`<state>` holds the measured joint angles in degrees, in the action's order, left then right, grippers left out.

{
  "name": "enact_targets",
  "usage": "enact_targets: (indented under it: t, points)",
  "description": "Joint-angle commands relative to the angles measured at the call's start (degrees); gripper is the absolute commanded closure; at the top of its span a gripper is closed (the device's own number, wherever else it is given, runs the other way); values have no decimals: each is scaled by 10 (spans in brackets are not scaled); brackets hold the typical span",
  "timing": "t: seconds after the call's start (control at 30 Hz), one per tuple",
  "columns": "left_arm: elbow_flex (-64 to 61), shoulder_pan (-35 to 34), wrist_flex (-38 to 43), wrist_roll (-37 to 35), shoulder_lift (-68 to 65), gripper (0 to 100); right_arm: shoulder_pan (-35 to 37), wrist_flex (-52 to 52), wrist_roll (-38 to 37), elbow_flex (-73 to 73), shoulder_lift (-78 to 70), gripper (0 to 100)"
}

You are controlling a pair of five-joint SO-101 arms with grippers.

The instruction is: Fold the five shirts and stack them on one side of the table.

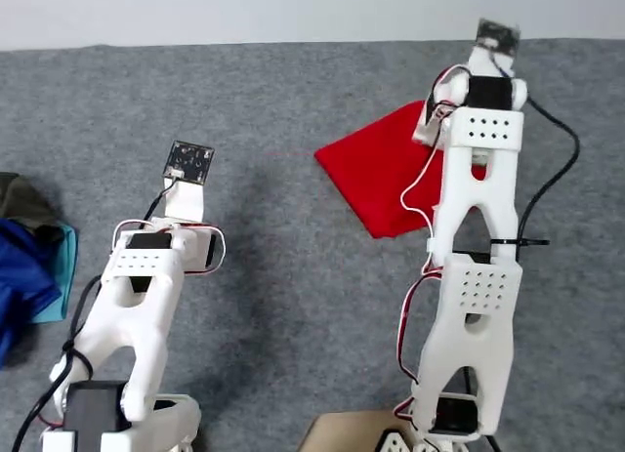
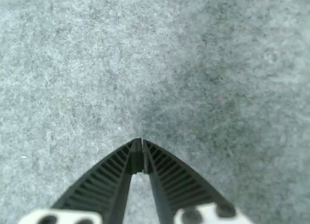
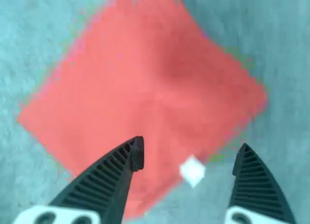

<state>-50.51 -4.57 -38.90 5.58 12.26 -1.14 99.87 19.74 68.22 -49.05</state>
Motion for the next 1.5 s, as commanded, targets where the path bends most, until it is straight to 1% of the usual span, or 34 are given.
enact_targets:
  t: [0.0,0.13,0.23,0.3,0.33,0.4,0.57,0.77,0.93,0.97,1.03,1.2,1.27,1.33,1.4,1.47]
  points:
    - [2,5,11,-2,19,994,6,29,62,-8,13,703]
    - [2,5,11,-2,19,994,34,29,132,-45,7,692]
    - [0,5,17,-2,19,994,68,24,187,-68,7,593]
    - [0,5,18,-2,19,994,85,8,215,-81,4,509]
    - [0,5,18,-2,19,994,91,-4,222,-85,-2,485]
    - [0,5,18,-2,19,994,95,-29,229,-85,-21,493]
    - [0,5,18,-2,19,994,83,-82,248,-84,-77,560]
    - [0,5,18,-2,19,994,52,-125,252,-84,-115,567]
    - [0,5,18,-2,19,994,43,-170,250,-84,-132,573]
    - [0,5,18,-2,19,994,43,-171,250,-84,-135,590]
    - [0,5,18,-2,19,994,42,-171,250,-84,-137,657]
    - [0,5,18,-2,19,994,34,-171,248,-84,-134,909]
    - [0,5,18,-2,19,994,31,-171,229,-83,-133,997]
    - [0,5,18,-2,19,994,31,-162,207,-76,-133,972]
    - [0,5,18,-2,19,994,23,-144,193,-58,-133,994]
    - [0,5,18,-2,19,994,10,-116,171,-19,-133,989]
